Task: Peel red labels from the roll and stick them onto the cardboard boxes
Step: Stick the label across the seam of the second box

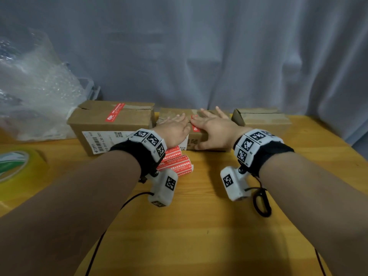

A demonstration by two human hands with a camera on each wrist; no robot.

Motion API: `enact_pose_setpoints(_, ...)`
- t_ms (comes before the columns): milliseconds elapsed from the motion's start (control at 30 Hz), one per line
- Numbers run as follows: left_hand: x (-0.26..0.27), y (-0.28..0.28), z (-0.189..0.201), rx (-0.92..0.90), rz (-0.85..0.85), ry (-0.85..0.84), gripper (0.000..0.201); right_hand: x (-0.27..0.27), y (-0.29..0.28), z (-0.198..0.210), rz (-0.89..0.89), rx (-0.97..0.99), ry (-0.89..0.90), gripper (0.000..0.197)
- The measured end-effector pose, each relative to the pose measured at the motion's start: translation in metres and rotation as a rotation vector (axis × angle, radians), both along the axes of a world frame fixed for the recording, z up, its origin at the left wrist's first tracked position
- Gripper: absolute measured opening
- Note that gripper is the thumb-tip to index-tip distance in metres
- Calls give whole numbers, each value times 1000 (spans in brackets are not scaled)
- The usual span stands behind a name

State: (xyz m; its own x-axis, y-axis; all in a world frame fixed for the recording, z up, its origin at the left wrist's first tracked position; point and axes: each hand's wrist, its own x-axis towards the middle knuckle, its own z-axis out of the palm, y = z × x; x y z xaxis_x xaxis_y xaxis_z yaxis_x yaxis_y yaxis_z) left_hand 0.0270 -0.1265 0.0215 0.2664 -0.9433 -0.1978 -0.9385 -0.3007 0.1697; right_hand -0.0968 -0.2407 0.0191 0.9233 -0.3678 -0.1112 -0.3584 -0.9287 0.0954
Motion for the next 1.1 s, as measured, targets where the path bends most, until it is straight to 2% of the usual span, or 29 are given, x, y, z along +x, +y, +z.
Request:
enact_pose_setpoints(167,3,-1,0,30,-6,5,55,22,-12,2,-104,16,131,120)
enact_pose_setpoints(267,4,-3,-1,33,-5,-1,56,23,-13,-1,-122,55,131,122)
enact_pose_setpoints(500,4,-2,-2,12,-9,2,55,-6,-4,-4,55,32,-70,79)
enact_pose_setpoints(733,2,-1,-2,14,-8,-34,56,-14,13,5,111,48,-226,50)
enact_pose_setpoints(800,1,0,-3,11,-10,-40,56,-15,13,6,86,32,-226,48)
enact_pose_setpoints(900,0,2,-1,13,-12,-45,56,-11,10,6,23,-1,-102,62)
enact_pose_setpoints(1100,0,0,-1,34,-2,-58,55,12,-2,2,-120,20,90,108)
